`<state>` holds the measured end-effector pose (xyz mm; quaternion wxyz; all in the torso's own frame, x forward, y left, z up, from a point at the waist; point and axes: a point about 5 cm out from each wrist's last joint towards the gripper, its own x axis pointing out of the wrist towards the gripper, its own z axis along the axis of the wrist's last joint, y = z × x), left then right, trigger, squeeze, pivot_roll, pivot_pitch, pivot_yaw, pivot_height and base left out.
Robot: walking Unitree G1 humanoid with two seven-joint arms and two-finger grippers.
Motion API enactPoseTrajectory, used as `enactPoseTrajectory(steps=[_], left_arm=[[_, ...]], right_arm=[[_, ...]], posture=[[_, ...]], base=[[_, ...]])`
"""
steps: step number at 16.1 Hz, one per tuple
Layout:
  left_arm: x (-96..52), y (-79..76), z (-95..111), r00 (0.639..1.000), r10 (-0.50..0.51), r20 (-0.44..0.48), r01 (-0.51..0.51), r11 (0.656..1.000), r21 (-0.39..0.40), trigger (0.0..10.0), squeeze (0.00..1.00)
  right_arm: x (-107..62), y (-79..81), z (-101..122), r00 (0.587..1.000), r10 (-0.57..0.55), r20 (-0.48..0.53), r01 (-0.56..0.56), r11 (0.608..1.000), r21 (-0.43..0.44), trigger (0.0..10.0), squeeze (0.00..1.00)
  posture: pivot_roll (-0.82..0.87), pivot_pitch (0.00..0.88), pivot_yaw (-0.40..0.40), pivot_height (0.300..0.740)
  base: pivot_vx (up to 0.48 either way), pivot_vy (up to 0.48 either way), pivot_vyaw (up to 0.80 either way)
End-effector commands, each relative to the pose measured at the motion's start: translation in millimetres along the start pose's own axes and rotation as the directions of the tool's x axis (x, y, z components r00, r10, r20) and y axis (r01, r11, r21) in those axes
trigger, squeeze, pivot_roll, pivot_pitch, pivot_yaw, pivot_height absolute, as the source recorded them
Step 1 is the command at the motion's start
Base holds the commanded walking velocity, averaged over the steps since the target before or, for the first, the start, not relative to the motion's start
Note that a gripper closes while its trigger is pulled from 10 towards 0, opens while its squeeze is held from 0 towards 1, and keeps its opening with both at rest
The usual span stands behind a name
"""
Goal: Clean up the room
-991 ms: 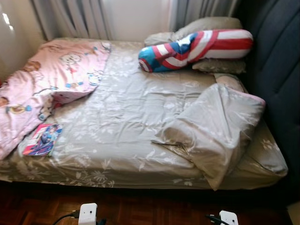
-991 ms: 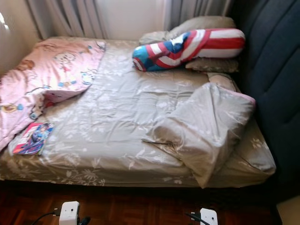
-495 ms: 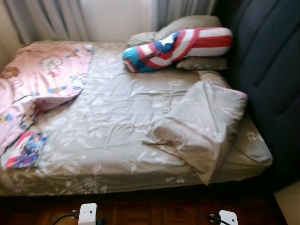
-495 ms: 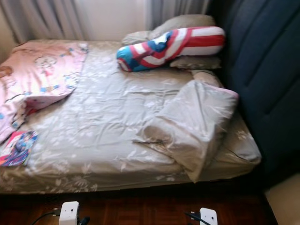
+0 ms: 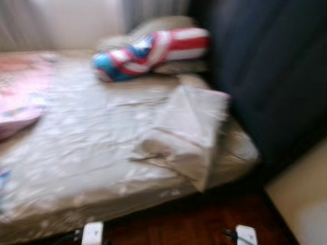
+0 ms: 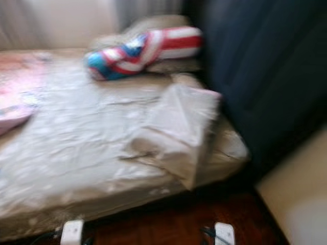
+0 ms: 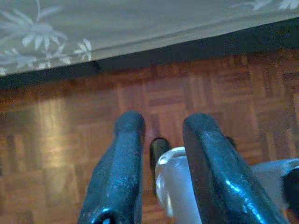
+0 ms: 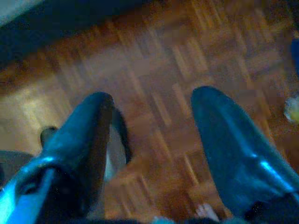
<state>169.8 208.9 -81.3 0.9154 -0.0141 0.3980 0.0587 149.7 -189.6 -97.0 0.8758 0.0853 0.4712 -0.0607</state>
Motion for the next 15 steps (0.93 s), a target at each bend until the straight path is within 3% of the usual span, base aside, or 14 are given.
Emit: enactPoseTrajectory(steps=[1, 9, 15], left_arm=[[0.4, -5.1, -0.9, 1.0, -0.01, -0.006, 0.01, 1.0, -0.008, 10.0, 0.0], [0.3, -7.1, -2.0, 1.0, -0.016, -0.011, 0.016, 1.0, -0.013, 10.0, 0.0], [0.1, -6.0, -2.2, 1.0, -0.021, -0.011, 0.021, 1.0, -0.006, 10.0, 0.0]], right_arm=[[-1.4, -7.3, -2.1, 1.0, -0.02, -0.008, 0.02, 1.0, 0.001, 10.0, 0.0], [-1.7, -7.2, -2.7, 1.0, -0.013, -0.007, 0.013, 1.0, -0.007, 10.0, 0.0], [-1.7, -6.5, -3.3, 1.0, -0.012, -0.008, 0.012, 1.0, -0.007, 10.0, 0.0]], posture=[[0.04, 0.069, -0.054, 0.74], [0.03, 0.052, -0.05, 0.74], [0.03, 0.042, -0.043, 0.74]], base=[[0.0, 0.0, 0.0], [0.0, 0.0, 0.0], [0.28, 0.0, 0.0]])
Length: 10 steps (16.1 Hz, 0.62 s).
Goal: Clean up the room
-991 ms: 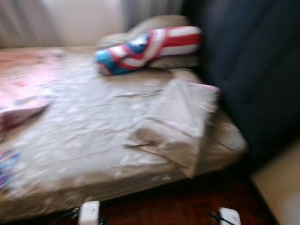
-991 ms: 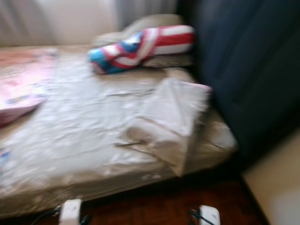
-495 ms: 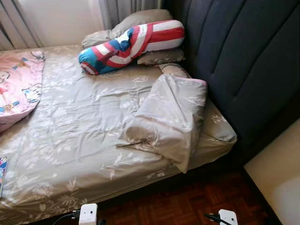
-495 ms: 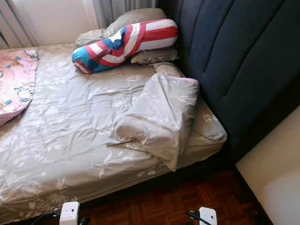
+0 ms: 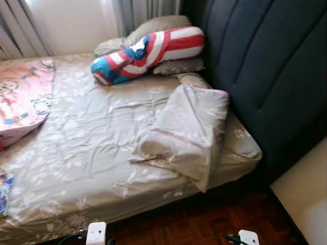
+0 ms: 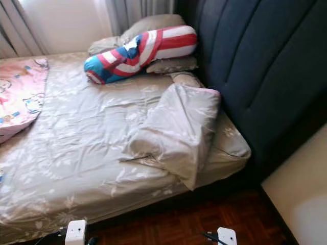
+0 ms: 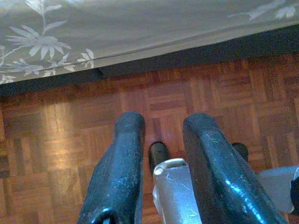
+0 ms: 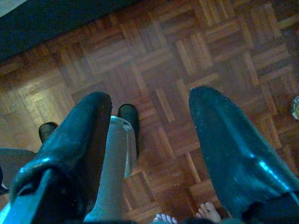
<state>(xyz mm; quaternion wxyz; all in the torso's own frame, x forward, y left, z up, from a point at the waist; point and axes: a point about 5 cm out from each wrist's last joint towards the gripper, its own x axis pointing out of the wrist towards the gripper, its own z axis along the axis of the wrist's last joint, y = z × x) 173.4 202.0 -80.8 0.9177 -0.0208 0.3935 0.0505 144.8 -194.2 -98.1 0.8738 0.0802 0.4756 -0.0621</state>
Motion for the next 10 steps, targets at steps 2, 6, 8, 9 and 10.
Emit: enactPoseTrajectory(steps=[2, 6, 8, 9, 10], left_arm=[[-1.0, 1.4, -3.6, 1.0, -0.003, -0.017, 0.003, 1.0, -0.003, 10.0, 0.0], [-1.0, 1.0, -3.7, 1.0, -0.001, -0.017, 0.001, 1.0, -0.009, 10.0, 0.0], [-1.2, 0.8, -4.5, 1.0, 0.001, -0.019, -0.001, 1.0, -0.013, 10.0, 0.0], [-1.3, 0.9, -4.8, 1.0, 0.002, -0.02, -0.002, 1.0, -0.015, 10.0, 0.0], [-1.4, 1.0, -5.1, 1.0, 0.003, -0.02, -0.003, 1.0, -0.016, 10.0, 0.0]], right_arm=[[0.1, -0.6, 0.7, 1.0, -0.004, 0.002, 0.004, 1.0, 0.004, 10.0, 0.0], [0.2, -0.7, 1.1, 1.0, -0.005, 0.003, 0.005, 1.0, 0.005, 10.0, 0.0], [0.2, -0.9, 1.4, 1.0, -0.004, 0.003, 0.004, 1.0, 0.006, 10.0, 0.0], [0.2, -1.0, 1.6, 1.0, -0.003, 0.003, 0.003, 1.0, 0.004, 10.0, 0.0], [0.2, -1.0, 1.7, 1.0, -0.003, 0.003, 0.003, 1.0, 0.004, 10.0, 0.0]], posture=[[0.03, 0.048, -0.044, 0.74], [0.03, 0.06, -0.048, 0.74], [0.04, 0.065, -0.051, 0.74], [0.04, 0.068, -0.052, 0.74], [0.04, 0.068, -0.052, 0.74]], base=[[0.349, 0.0, 0.0], [0.357, 0.0, 0.0], [0.358, 0.0, 0.0], [0.36, 0.0, 0.0], [0.356, 0.0, 0.0]])
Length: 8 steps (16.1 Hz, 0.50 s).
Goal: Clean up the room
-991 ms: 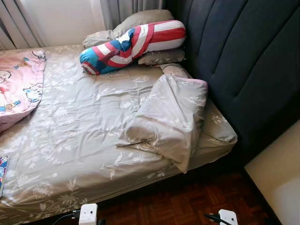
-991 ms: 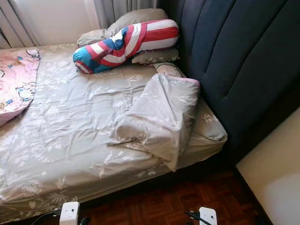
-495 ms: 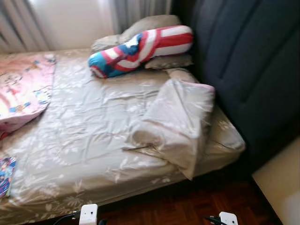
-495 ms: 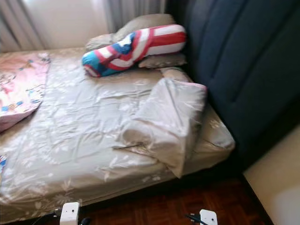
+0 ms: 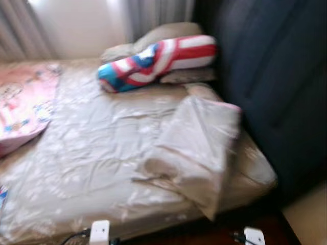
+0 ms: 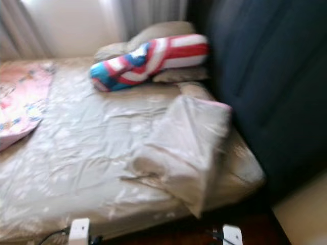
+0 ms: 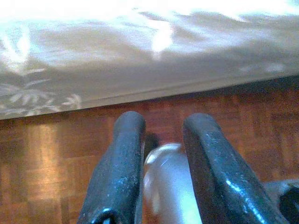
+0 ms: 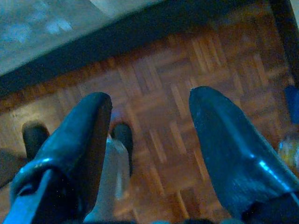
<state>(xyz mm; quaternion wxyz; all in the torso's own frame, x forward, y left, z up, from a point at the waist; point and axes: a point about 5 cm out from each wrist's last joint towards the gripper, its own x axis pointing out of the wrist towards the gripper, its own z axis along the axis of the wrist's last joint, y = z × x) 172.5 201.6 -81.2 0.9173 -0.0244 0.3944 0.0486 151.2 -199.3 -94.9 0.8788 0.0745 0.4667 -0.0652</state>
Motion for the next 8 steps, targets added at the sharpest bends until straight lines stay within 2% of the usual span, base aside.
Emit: enactPoseTrajectory(steps=[1, 4, 6, 7, 8], left_arm=[[-1.2, 1.2, -4.4, 1.0, 0.01, -0.018, -0.01, 1.0, -0.013, 10.0, 0.0], [-1.4, 0.2, -5.5, 1.0, 0.01, -0.021, -0.01, 1.0, -0.016, 10.0, 0.0], [-1.5, -0.2, -5.8, 1.0, 0.011, -0.022, -0.011, 1.0, -0.016, 10.0, 0.0], [-1.5, -1.1, -6.0, 1.0, 0.006, -0.021, -0.007, 1.0, -0.015, 10.0, 0.0], [-1.5, -1.4, -5.8, 1.0, 0.007, -0.018, -0.007, 1.0, -0.019, 10.0, 0.0]], right_arm=[[-0.8, 2.5, -6.1, 1.0, 0.007, -0.018, -0.007, 1.0, 0.008, 10.0, 0.0], [-0.7, 1.9, -4.3, 1.0, 0.008, -0.008, -0.009, 1.0, -0.023, 10.0, 0.0], [-0.7, 2.4, -3.4, 1.0, 0.02, -0.005, -0.02, 0.999, -0.041, 10.0, 0.0], [-0.7, 2.4, -4.2, 1.0, 0.016, -0.008, -0.016, 1.0, -0.027, 10.0, 0.0], [-0.8, 2.1, -4.9, 1.0, 0.009, -0.009, -0.009, 1.0, -0.007, 10.0, 0.0]], posture=[[0.03, 0.071, -0.054, 0.74], [0.03, 0.075, -0.055, 0.74], [0.03, 0.076, -0.056, 0.74], [0.03, 0.076, -0.055, 0.74], [0.03, 0.076, -0.055, 0.74]], base=[[0.36, 0.0, 0.0], [0.345, 0.0, 0.0], [0.0, 0.0, 0.79], [0.0, 0.0, 0.52], [0.0, 0.0, 0.0]])
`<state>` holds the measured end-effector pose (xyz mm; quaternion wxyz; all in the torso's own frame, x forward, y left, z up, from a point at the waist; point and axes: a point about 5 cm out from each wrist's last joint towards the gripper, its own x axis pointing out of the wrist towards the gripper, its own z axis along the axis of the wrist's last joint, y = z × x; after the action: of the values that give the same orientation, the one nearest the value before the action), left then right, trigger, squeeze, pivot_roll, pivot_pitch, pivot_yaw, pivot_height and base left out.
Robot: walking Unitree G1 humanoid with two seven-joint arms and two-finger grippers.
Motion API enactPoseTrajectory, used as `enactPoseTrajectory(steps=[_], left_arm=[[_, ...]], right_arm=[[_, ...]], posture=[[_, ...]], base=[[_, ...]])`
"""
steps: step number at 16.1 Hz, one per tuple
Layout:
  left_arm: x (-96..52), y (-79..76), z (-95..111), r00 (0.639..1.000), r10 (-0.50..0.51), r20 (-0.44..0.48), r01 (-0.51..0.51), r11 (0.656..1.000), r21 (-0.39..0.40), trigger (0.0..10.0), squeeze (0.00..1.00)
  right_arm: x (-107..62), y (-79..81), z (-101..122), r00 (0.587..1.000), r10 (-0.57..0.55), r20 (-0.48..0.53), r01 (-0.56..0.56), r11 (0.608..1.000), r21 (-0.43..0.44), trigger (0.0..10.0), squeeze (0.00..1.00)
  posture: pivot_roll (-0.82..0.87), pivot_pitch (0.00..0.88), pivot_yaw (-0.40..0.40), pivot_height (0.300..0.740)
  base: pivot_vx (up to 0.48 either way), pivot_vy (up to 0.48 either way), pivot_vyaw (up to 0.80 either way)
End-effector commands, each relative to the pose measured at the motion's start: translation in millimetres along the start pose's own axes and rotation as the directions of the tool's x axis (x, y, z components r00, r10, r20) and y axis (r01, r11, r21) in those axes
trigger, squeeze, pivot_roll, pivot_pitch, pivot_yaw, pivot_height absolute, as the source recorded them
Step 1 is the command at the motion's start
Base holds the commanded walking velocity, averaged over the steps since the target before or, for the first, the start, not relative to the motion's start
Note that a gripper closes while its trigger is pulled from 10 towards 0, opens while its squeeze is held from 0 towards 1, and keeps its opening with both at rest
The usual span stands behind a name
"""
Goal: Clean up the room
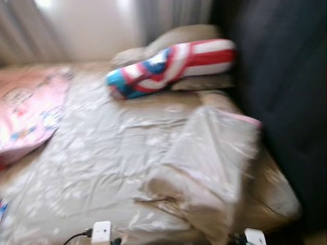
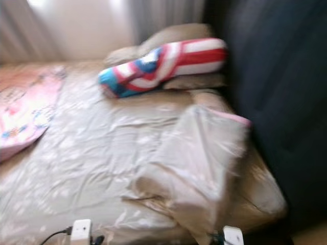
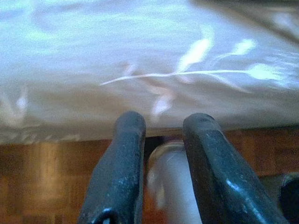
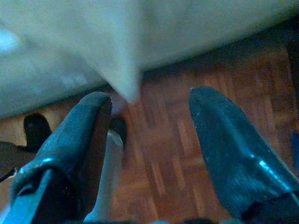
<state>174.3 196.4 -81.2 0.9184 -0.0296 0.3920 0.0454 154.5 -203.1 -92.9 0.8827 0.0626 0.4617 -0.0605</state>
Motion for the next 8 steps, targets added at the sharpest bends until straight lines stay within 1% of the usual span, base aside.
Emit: enactPoseTrajectory(steps=[1, 6, 8], left_arm=[[-2.3, 3.9, -6.6, 1.0, 0.017, -0.023, -0.017, 1.0, -0.012, 10.0, 0.0], [-2.4, 5.5, -5.1, 1.0, 0.014, -0.01, -0.014, 1.0, -0.015, 10.0, 0.0], [-0.8, 5.1, 2.5, 0.999, 0.012, 0.029, -0.011, 1.0, -0.017, 10.0, 0.0]], right_arm=[[-1.3, 5.2, -9.3, 1.0, 0.01, -0.021, -0.01, 1.0, 0.019, 10.0, 0.0], [-1.3, 5.8, -9.1, 1.0, 0.009, -0.014, -0.008, 1.0, 0.03, 10.0, 0.0], [-1.3, 7.0, -8.0, 1.0, 0.018, 0.003, -0.018, 0.999, 0.044, 10.0, 0.0]], posture=[[0.03, 0.076, -0.055, 0.74], [0.03, 0.077, -0.052, 0.74], [0.02, 0.075, -0.051, 0.74]], base=[[0.0, 0.0, 0.0], [0.0, 0.0, 0.0], [0.0, 0.0, 0.0]])
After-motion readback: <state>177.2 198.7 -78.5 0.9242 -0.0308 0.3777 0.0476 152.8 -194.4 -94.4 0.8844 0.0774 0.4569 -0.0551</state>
